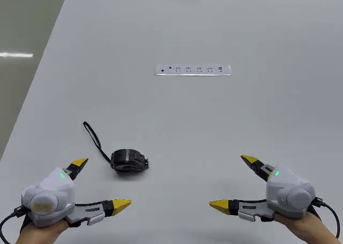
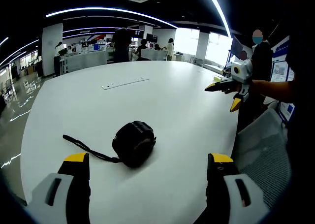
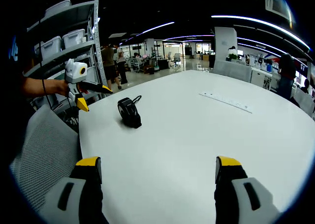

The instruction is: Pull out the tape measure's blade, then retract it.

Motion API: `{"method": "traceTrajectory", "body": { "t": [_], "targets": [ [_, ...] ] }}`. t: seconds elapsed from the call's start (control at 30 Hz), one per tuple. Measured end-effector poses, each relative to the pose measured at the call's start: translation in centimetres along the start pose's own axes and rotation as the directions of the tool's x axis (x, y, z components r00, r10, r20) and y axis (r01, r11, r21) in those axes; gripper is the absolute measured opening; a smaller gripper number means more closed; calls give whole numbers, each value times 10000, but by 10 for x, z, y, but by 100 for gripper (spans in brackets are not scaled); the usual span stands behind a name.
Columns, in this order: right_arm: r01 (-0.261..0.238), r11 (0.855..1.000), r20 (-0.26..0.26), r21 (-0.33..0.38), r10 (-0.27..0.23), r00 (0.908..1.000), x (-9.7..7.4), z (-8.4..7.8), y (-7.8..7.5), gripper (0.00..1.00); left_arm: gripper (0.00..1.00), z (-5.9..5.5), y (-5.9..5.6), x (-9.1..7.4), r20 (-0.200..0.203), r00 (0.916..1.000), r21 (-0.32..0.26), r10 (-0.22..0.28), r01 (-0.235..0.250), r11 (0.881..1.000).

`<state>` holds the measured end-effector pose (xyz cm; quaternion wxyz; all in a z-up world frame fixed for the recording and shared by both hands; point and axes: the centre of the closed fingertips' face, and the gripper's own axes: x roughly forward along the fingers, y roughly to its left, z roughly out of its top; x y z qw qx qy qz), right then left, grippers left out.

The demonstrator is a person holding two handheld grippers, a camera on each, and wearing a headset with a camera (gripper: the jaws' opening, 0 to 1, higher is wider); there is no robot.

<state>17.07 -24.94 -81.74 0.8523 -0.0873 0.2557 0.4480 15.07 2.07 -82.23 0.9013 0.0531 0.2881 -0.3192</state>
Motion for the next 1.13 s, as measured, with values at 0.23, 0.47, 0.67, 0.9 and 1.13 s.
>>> {"method": "traceTrajectory", "body": {
  "t": [0.23, 0.47, 0.67, 0.9, 1.13],
  "targets": [
    [-21, 10000, 33, 79, 20, 10000, 0, -6, -1, 97, 99, 2, -2, 1, 346, 9992, 219, -219, 211, 9995],
    [-31, 10000, 109, 52, 30, 9999, 0, -8, -2, 97, 99, 3, -1, 2, 510, 9985, 324, -195, 179, 9993],
    [-32, 10000, 186, -5, 32, 9998, 0, -8, -3, 97, 99, 2, 0, 1, 460, 9988, 475, -180, 158, 9987],
    [-44, 10000, 199, -12, 44, 9998, -1, -8, -3, 97, 99, 0, 1, 0, 426, 9990, 442, -124, 105, 9990],
    [-69, 10000, 183, -7, 69, 9998, 0, -10, -5, 96, 99, 0, 2, 0, 421, 9991, 488, -109, 89, 9988]
  ]
}}
